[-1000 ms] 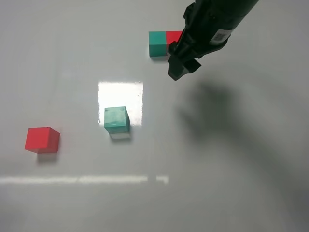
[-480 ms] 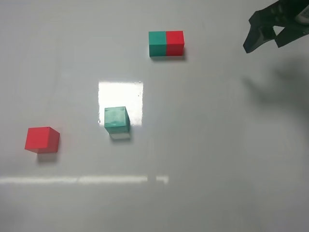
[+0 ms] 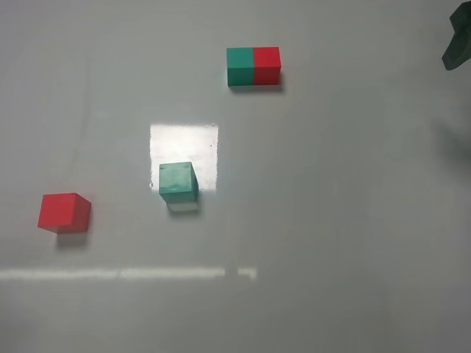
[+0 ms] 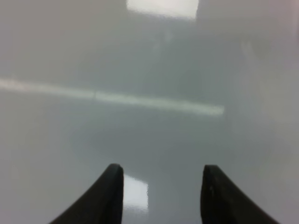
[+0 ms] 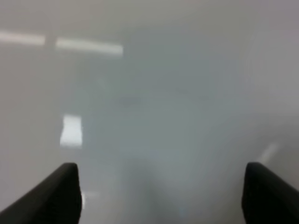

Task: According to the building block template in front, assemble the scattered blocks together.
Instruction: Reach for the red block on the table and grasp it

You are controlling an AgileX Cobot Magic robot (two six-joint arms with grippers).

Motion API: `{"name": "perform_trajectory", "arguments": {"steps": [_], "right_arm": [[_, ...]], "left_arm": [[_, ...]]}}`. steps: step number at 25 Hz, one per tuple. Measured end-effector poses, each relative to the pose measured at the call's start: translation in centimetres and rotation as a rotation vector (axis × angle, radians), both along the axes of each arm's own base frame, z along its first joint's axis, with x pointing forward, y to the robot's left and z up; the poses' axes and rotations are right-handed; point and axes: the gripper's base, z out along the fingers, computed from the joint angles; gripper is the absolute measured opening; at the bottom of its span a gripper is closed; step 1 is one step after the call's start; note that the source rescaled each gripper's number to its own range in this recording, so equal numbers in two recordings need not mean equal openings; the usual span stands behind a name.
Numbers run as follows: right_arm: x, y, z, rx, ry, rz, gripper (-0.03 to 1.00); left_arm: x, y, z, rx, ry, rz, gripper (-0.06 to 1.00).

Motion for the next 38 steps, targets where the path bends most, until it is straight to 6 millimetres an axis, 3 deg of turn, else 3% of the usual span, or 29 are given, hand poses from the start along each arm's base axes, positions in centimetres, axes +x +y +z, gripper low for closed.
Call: {"name": "perform_trajectory", "arguments": {"steps": [6, 16, 24, 31, 35, 38], "right_arm": [[-4.9, -2.1, -1.7, -0.017, 0.046, -0.081, 0.73], [-16.0, -1.6, -5.0, 0.015, -0.038, -0.127, 0.73], [-24.3, -0.9, -10.2, 0.069, -0.167, -0.132, 0.73], [-28.7, -0.3, -17.1, 0.095, -0.254, -0.104, 0.73], [-30.0, -0.1, -19.5, 0.115, -0.305, -0.088, 0.73], [-30.1, 0.2, -20.1, 0.13, -0.298, -0.06, 0.73]], "left_arm": [[0.0, 0.0, 0.0, 0.0, 0.0, 0.0, 0.02], [0.0, 0.0, 0.0, 0.0, 0.0, 0.0, 0.02], [0.0, 0.0, 0.0, 0.0, 0.0, 0.0, 0.02], [0.0, 0.0, 0.0, 0.0, 0.0, 0.0, 0.02], [0.0, 0.0, 0.0, 0.0, 0.0, 0.0, 0.02], [0.0, 0.0, 0.0, 0.0, 0.0, 0.0, 0.02]]}}
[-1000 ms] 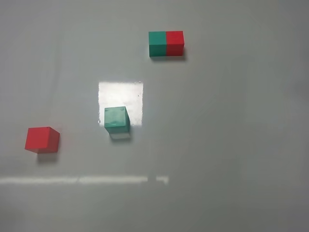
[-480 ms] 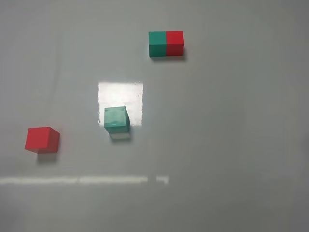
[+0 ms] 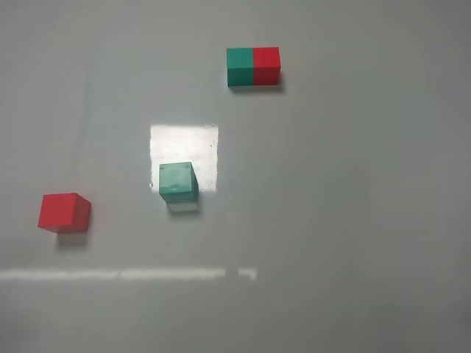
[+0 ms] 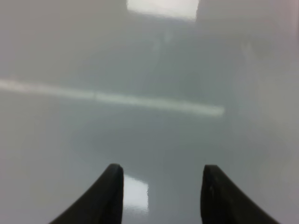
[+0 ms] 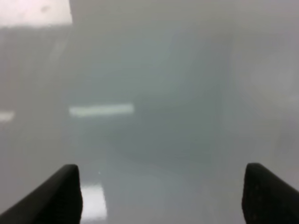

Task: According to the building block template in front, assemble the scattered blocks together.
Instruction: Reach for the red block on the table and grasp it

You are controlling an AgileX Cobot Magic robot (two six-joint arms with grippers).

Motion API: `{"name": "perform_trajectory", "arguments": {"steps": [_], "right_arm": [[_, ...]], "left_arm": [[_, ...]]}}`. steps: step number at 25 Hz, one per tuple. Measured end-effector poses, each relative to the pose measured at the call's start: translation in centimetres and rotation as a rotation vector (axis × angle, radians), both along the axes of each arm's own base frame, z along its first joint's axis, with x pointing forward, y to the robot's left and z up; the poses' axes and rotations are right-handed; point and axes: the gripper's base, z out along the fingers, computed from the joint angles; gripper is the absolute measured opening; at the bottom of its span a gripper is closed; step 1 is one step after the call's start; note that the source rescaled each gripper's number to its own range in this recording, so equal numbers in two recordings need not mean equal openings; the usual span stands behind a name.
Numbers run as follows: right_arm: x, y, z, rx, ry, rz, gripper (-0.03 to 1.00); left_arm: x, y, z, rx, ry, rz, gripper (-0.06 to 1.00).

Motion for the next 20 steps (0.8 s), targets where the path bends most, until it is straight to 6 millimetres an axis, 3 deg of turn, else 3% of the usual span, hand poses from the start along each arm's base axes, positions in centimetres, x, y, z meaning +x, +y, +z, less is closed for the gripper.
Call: {"name": "perform_trajectory", "arguments": {"steps": [5, 10, 20], "right_arm": [[0.12, 0.7, -0.2, 0.001, 0.006, 0.087, 0.73], [0.13, 0.75, -0.2, 0.008, 0.006, 0.09, 0.68], [0.13, 0.77, -0.2, 0.015, 0.005, 0.088, 0.67]], "left_arm": [[0.0, 0.0, 0.0, 0.0, 0.0, 0.0, 0.02], [0.0, 0.0, 0.0, 0.0, 0.0, 0.0, 0.02], [0.0, 0.0, 0.0, 0.0, 0.0, 0.0, 0.02]]}}
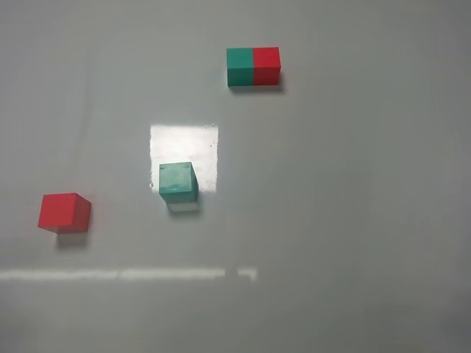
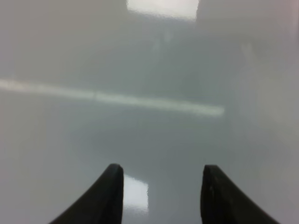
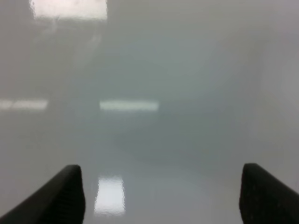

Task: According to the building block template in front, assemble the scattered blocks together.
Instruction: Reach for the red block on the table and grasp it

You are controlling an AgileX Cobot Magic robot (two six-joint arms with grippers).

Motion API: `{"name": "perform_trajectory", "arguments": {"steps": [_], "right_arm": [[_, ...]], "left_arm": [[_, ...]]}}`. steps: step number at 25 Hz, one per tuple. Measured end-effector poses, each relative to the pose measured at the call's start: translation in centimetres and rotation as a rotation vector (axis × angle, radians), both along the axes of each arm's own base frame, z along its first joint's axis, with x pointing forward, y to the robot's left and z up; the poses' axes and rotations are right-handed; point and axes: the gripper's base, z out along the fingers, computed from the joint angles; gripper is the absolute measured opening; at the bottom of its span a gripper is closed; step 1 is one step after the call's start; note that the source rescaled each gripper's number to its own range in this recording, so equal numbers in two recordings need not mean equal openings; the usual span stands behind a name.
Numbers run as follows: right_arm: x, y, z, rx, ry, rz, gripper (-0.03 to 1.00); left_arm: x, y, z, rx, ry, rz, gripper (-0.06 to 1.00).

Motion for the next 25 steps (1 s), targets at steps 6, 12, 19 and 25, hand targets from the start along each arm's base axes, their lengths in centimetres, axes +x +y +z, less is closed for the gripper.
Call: {"name": "perform_trajectory", "arguments": {"steps": [6, 12, 19, 25], "right_arm": [[0.0, 0.0, 0.0, 0.0, 0.0, 0.0, 0.67], [0.0, 0.0, 0.0, 0.0, 0.0, 0.0, 0.67], [0.0, 0.0, 0.0, 0.0, 0.0, 0.001, 0.67], [0.0, 0.0, 0.0, 0.0, 0.0, 0.001, 0.67]], "left_arm": [[0.0, 0.0, 0.0, 0.0, 0.0, 0.0, 0.02], [0.0, 0.0, 0.0, -0.001, 0.0, 0.0, 0.02], [-0.3, -0.1, 6.1, 0.082, -0.124, -0.039, 0.0], [6.4, -1.3, 14.9, 0.324, -0.039, -0.341, 0.0]]}}
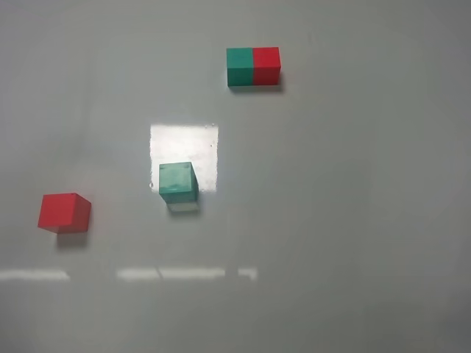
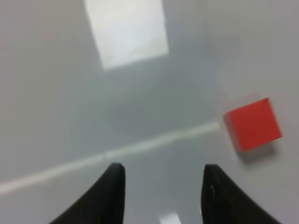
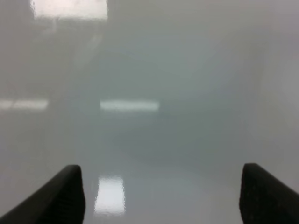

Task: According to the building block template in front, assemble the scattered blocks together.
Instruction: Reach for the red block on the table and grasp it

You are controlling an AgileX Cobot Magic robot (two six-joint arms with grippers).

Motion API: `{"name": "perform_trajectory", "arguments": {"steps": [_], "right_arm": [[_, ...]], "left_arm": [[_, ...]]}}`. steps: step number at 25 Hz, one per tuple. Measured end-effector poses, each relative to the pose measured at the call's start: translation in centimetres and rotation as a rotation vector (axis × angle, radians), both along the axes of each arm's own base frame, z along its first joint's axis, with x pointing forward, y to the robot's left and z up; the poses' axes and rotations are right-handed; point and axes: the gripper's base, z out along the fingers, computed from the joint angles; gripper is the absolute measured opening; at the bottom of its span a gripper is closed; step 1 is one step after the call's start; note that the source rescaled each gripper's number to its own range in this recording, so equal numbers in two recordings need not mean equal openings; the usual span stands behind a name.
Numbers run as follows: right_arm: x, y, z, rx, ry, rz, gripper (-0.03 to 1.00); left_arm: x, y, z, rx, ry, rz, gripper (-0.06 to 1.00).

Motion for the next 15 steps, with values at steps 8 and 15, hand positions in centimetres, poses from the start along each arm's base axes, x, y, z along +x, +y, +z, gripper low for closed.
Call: {"name": "perform_trajectory", "arguments": {"steps": [8, 15], "right_arm": [[0.0, 0.0, 0.0, 0.0, 0.0, 0.0, 0.66], [0.0, 0.0, 0.0, 0.0, 0.0, 0.0, 0.66]], "left_arm": [[7.6, -0.3, 3.7, 0.407, 0.163, -0.324, 0.32], [9.4, -2.8, 2.9, 0.652, 0.176, -0.583, 0.84]]}}
